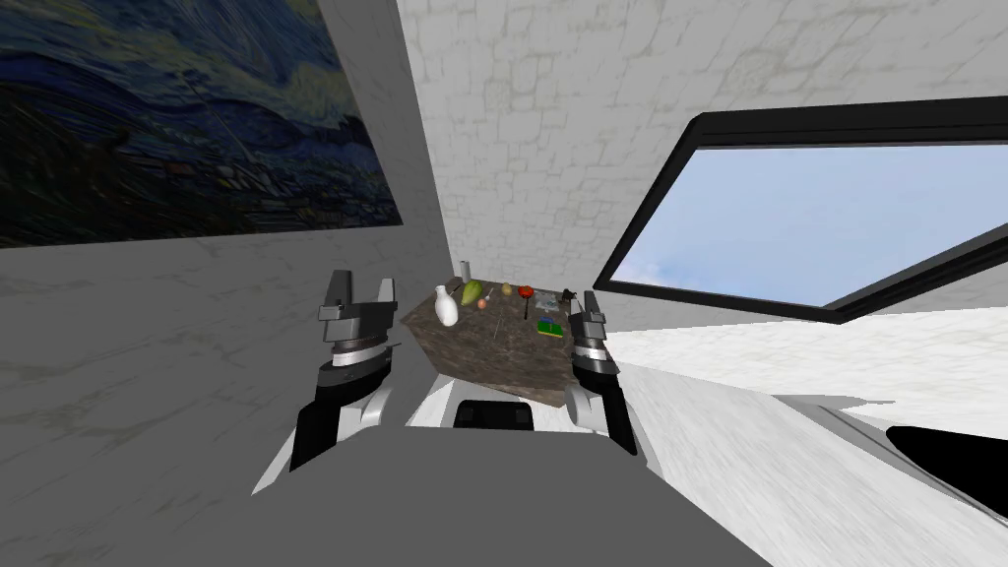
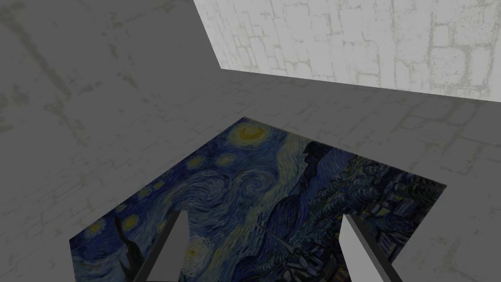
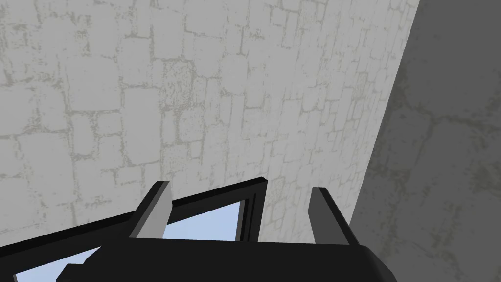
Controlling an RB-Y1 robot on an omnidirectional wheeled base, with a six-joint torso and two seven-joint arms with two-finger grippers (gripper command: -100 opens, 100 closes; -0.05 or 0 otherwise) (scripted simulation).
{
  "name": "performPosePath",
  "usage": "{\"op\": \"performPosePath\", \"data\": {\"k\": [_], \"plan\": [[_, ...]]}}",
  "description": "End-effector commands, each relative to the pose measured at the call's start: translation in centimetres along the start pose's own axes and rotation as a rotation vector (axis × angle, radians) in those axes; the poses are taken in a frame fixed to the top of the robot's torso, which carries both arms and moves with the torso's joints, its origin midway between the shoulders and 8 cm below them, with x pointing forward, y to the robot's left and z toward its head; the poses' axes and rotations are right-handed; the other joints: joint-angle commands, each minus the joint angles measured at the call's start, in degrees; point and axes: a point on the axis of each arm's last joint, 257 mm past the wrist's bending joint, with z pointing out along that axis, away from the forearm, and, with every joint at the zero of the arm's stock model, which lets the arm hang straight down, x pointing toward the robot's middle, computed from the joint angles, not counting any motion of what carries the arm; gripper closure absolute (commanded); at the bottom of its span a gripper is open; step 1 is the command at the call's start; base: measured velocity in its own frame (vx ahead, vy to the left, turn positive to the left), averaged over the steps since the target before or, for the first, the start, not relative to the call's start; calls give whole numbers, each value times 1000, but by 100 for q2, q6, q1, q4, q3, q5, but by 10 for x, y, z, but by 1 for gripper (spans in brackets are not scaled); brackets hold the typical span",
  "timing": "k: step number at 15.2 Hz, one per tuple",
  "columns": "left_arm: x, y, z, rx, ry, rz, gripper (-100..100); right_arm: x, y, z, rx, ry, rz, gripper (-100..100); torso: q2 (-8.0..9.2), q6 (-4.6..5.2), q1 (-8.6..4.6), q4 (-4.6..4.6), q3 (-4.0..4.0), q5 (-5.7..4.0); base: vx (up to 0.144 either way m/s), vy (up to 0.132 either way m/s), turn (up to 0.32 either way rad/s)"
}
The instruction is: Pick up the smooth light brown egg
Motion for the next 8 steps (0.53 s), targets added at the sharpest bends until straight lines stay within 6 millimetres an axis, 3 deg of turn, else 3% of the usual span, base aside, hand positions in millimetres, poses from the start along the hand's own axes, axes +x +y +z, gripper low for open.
{"op": "performPosePath", "data": {"k": [1, 2, 4, 7, 8], "plan": [[8, 15, 2, -29, 43, -6, -100, 0, 0, 0, 0, 0, 0, 0, 0, 0, 0, 0, 0, 0, -9, -7, -38], [8, 15, 2, -29, 43, -6, -100, 0, 0, 0, 0, 0, 0, 0, 1, 2, 0, 0, 0, 0, -14, -9, -50], [14, 37, 4, -73, 77, -16, -100, 0, 0, 0, 0, 0, 0, 0, 4, 1, -2, 1, 2, 0, -22, -10, -60], [17, 52, 6, -101, 91, -22, -100, 0, 0, 0, 0, 0, 0, 0, 6, 2, -1, 1, 3, 0, -21, -8, -44], [20, 68, 7, -134, 103, -28, -100, 0, 0, 0, 0, 0, 0, 0, 6, 1, -2, 1, 3, 0, -22, -10, -56]]}}
